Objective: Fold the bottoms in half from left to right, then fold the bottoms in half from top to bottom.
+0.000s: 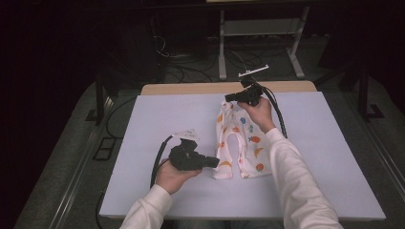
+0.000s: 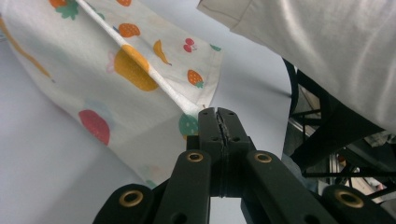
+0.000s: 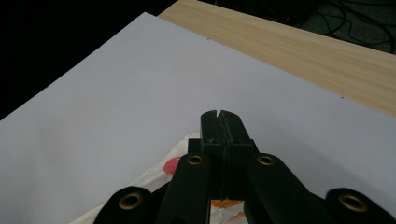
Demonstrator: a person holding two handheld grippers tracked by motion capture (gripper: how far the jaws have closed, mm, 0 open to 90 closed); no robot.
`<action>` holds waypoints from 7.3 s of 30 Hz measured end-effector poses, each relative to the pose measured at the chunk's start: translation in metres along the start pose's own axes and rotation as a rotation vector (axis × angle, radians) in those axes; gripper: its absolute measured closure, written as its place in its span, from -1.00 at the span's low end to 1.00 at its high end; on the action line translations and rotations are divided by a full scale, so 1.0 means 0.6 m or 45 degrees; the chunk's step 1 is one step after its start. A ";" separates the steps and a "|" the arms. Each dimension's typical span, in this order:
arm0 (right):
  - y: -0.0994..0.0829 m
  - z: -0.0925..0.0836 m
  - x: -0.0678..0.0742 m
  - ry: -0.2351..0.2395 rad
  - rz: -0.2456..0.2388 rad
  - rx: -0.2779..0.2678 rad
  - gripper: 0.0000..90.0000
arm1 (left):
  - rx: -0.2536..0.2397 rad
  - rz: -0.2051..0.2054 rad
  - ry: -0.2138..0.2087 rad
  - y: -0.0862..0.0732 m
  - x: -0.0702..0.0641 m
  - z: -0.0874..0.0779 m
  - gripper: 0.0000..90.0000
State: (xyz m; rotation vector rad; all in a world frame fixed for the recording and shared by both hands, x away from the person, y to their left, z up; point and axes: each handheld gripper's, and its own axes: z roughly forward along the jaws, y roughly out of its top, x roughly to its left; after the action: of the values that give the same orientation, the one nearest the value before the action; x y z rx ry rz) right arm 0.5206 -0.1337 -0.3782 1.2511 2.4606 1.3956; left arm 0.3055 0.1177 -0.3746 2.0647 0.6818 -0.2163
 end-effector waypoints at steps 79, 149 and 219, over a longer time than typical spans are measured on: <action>-0.062 -0.043 -0.123 -0.066 -0.006 0.105 0.97 | 0.107 -0.032 -0.083 0.095 -0.021 0.289 0.98; -0.121 -0.145 -0.140 -0.137 0.182 -0.079 -0.91 | -0.068 0.069 -0.015 0.100 -0.023 0.312 -0.62; -0.102 -0.159 -0.089 -0.092 0.035 -0.004 -1.00 | -0.108 0.050 0.281 0.140 0.147 0.084 -1.00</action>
State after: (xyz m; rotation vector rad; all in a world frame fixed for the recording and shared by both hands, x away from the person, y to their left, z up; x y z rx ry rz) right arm 0.4803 -0.2521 -0.3843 1.3152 2.4016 1.3353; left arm 0.4303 0.0747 -0.3776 2.0358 0.7689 0.0636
